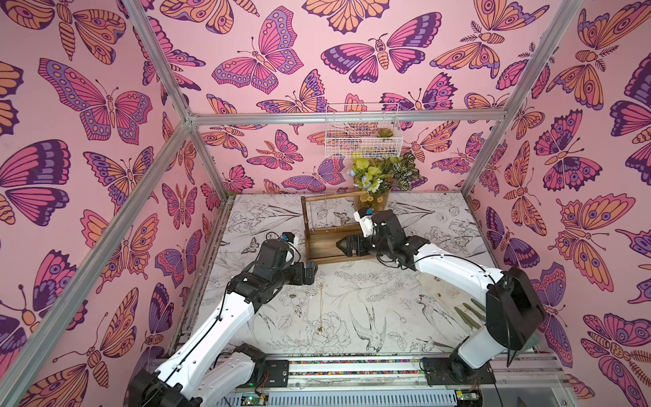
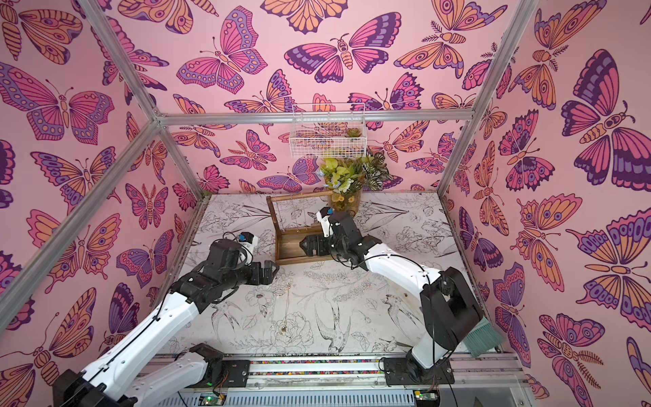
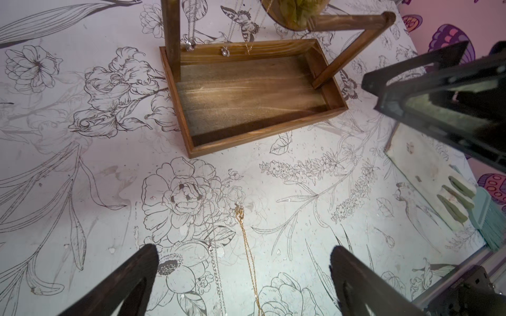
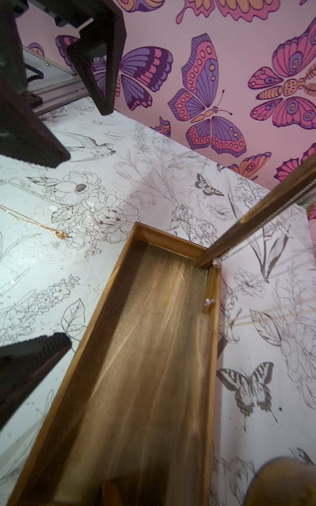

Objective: Take the necklace off the jewelry display stand
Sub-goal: Place the necklace at the center of the board, then take off the necklace from the stand.

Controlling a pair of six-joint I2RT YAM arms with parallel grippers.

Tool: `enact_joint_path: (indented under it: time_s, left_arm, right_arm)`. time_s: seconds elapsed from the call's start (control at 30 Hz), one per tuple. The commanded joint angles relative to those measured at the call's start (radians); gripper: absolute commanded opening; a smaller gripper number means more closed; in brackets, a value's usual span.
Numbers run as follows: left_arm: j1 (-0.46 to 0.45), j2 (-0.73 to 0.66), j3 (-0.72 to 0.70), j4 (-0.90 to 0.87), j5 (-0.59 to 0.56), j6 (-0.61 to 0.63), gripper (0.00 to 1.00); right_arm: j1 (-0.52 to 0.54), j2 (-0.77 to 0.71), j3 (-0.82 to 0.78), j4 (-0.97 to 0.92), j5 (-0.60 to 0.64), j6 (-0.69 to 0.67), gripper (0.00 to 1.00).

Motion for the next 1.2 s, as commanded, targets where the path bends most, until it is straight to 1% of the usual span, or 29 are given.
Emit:
enact_joint_path:
  time_s: [0.0, 0.17, 0.27, 0.4, 0.5, 0.57, 0.7, 0.83, 0.87, 0.97, 1.03, 1.17]
  left_arm:
    - [0.043, 0.032, 0.036, 0.033, 0.084, 0.037, 1.00]
    - [0.088, 0.069, 0.048, 0.070, 0.117, 0.038, 1.00]
    - [0.108, 0.087, 0.051, 0.086, 0.132, 0.041, 1.00]
    - [0.124, 0.104, 0.056, 0.095, 0.151, 0.044, 1.00]
    - [0.131, 0.106, 0.050, 0.103, 0.153, 0.046, 1.00]
    - [0.134, 0.105, 0.047, 0.107, 0.153, 0.048, 1.00]
    - [0.139, 0.106, 0.036, 0.115, 0.150, 0.051, 1.00]
    - [0.141, 0.106, 0.027, 0.119, 0.150, 0.052, 1.00]
    - [0.142, 0.103, 0.025, 0.119, 0.149, 0.053, 1.00]
    - [0.143, 0.099, 0.016, 0.120, 0.144, 0.054, 1.00]
    - [0.145, 0.098, 0.011, 0.122, 0.145, 0.055, 1.00]
    - [0.145, 0.105, 0.007, 0.128, 0.146, 0.057, 1.00]
  right_arm:
    - [-0.046, -0.008, 0.048, 0.000, -0.009, -0.029, 0.99]
    - [-0.077, 0.012, 0.080, 0.056, -0.014, -0.069, 0.99]
    - [-0.077, 0.046, 0.110, 0.109, -0.014, -0.084, 0.90]
    - [-0.076, 0.106, 0.158, 0.194, 0.004, -0.089, 0.82]
    - [-0.070, 0.157, 0.212, 0.222, 0.023, -0.109, 0.74]
    - [-0.062, 0.184, 0.235, 0.247, 0.032, -0.128, 0.70]
    - [-0.033, 0.228, 0.270, 0.270, 0.077, -0.188, 0.65]
    - [-0.015, 0.254, 0.278, 0.296, 0.119, -0.204, 0.61]
    - [-0.011, 0.258, 0.277, 0.304, 0.133, -0.209, 0.59]
    - [0.003, 0.266, 0.279, 0.316, 0.194, -0.233, 0.55]
    - [0.008, 0.272, 0.280, 0.326, 0.229, -0.240, 0.55]
    - [0.011, 0.289, 0.284, 0.350, 0.257, -0.249, 0.55]
